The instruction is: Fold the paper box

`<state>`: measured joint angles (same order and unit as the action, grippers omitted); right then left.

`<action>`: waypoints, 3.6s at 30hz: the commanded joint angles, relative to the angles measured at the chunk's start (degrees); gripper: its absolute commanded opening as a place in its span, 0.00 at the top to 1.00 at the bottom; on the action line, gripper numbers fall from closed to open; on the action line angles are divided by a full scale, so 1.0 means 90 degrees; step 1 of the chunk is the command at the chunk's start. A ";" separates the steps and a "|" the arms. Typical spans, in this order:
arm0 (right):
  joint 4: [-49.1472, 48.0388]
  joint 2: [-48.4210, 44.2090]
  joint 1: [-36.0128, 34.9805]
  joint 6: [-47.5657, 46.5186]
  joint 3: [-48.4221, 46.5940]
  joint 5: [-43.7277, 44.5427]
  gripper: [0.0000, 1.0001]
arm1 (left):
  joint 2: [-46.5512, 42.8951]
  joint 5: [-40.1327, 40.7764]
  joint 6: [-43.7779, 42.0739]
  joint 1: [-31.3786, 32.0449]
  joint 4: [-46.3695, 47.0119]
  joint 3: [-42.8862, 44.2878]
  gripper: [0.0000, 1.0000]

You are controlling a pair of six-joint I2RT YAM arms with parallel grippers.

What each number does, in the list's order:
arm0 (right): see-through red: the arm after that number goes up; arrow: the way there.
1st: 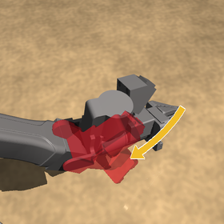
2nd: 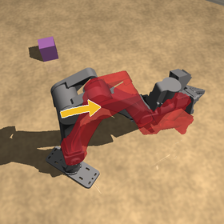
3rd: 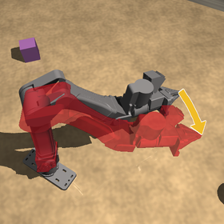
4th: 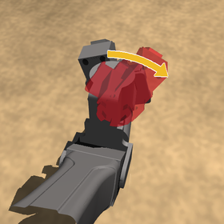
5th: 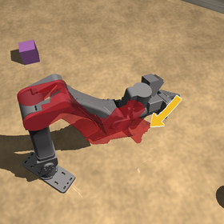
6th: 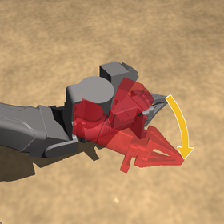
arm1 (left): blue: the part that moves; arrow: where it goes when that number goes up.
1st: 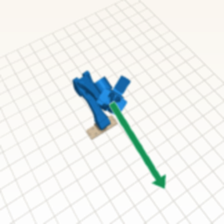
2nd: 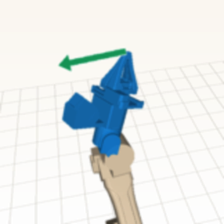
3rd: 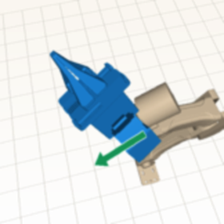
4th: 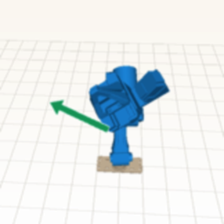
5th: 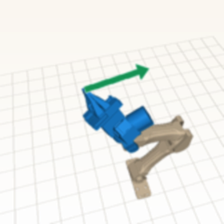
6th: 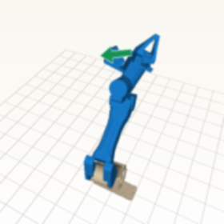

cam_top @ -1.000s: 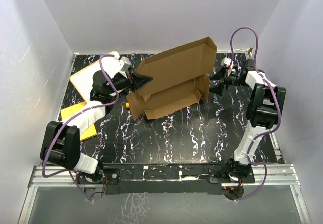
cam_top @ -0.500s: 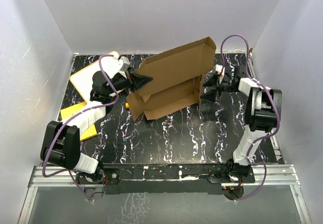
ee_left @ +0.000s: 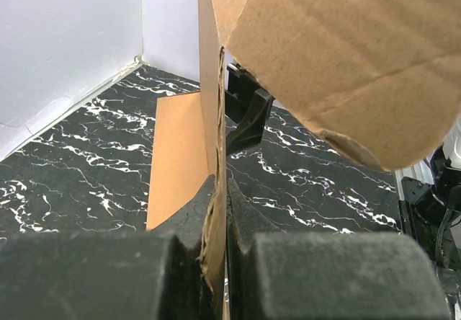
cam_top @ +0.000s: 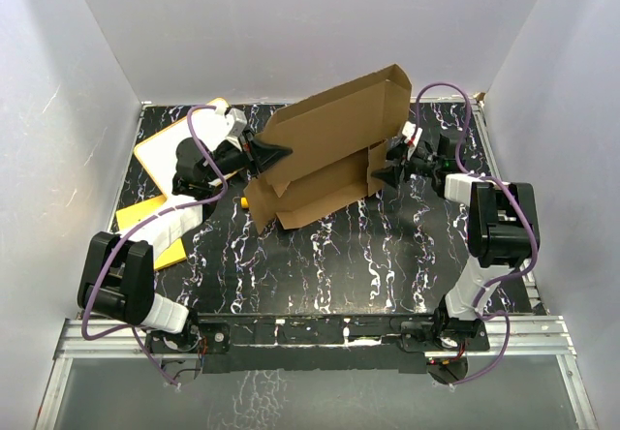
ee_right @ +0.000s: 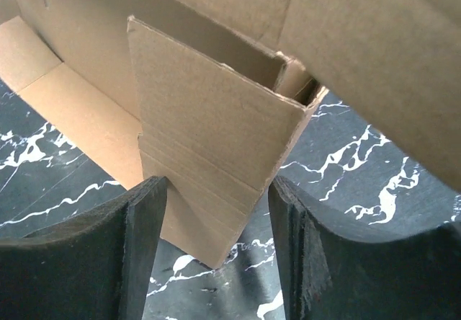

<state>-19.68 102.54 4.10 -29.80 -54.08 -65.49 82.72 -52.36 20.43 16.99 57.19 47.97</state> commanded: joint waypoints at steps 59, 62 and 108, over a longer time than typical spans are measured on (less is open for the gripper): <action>0.7795 -0.0529 0.0010 -0.0951 -0.2483 0.3966 0.92 | -0.1015 0.4290 0.3126 0.0358 -0.2980 -0.1772 0.38; 0.7676 -0.0603 0.0064 -0.0854 -0.2330 0.3997 0.92 | -0.1476 0.4610 0.2762 0.0336 -0.3492 -0.1804 0.31; 0.5868 -0.1261 0.0146 -0.0374 -0.0301 0.4938 0.72 | -0.2381 0.4146 0.3479 0.0272 -0.3321 -0.2726 0.10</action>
<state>37.28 94.21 5.65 -32.88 -58.11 -23.81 61.32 -13.47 51.18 19.62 25.69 23.55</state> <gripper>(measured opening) 0.273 0.901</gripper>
